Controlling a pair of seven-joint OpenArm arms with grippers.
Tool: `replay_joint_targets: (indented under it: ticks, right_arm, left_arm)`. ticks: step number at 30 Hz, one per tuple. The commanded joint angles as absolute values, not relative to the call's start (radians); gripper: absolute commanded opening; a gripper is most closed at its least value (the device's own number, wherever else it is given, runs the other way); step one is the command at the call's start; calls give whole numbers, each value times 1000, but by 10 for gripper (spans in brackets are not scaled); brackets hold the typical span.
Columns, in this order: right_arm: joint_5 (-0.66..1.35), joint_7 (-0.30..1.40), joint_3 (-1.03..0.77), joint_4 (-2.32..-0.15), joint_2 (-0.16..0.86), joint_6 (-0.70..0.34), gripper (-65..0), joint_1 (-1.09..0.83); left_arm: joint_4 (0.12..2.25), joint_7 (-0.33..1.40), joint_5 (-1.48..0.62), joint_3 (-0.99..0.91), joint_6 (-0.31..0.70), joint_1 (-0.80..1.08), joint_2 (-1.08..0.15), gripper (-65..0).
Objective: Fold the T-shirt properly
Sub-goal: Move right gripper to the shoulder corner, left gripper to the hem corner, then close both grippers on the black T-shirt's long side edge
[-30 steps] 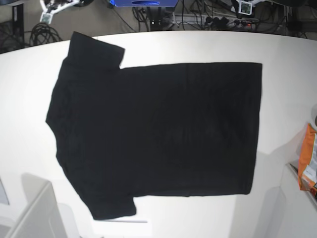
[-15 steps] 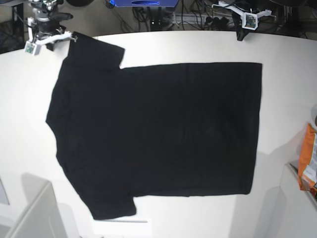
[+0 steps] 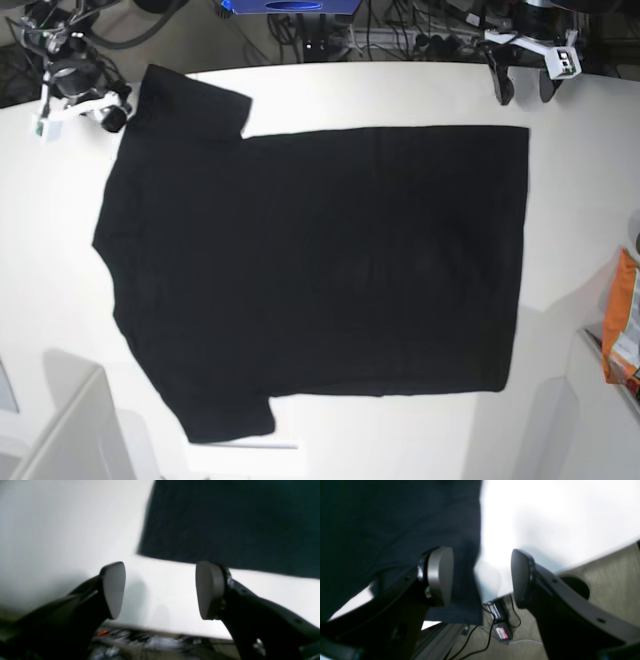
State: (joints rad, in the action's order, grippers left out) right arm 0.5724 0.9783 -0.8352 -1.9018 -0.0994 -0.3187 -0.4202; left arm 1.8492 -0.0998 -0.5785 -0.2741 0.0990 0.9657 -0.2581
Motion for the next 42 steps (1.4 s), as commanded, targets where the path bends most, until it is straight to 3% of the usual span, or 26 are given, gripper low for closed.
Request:
replay_joint_targets:
  ticks: [1, 10, 22, 26, 29, 32, 42]
  right_arm:
    - [584, 977, -839, -1899, -96, -325, -303, -407]
    - [584, 980, -831, -1739, -73, -326, -303, -386]
    - [584, 978, -674, -1733, -73, -326, -303, -429]
    - [584, 981, -674, -1732, -73, -326, -308, -432]
    - [584, 981, -674, -1732, -73, -326, -428, -432]
    - [584, 981, -674, -1730, -71, -326, -650, -432]
    - [584, 983, -674, -1670, -45, -326, -650, -429]
  left_arm:
    - [1840, -116, -608, -283, 110, 977, -265, -224]
    - [1785, -116, -645, -321, 114, 952, -265, -224]
    - [1742, -110, -648, -321, 114, 905, -262, -224]
    - [1745, 30, -657, -364, 114, 869, -252, -224]
    - [1742, 117, -717, -427, 116, 829, -213, -224]
    - [1742, 202, -737, -472, 116, 788, -208, -221]
    - [1669, 398, -739, -470, 116, 638, -205, -222]
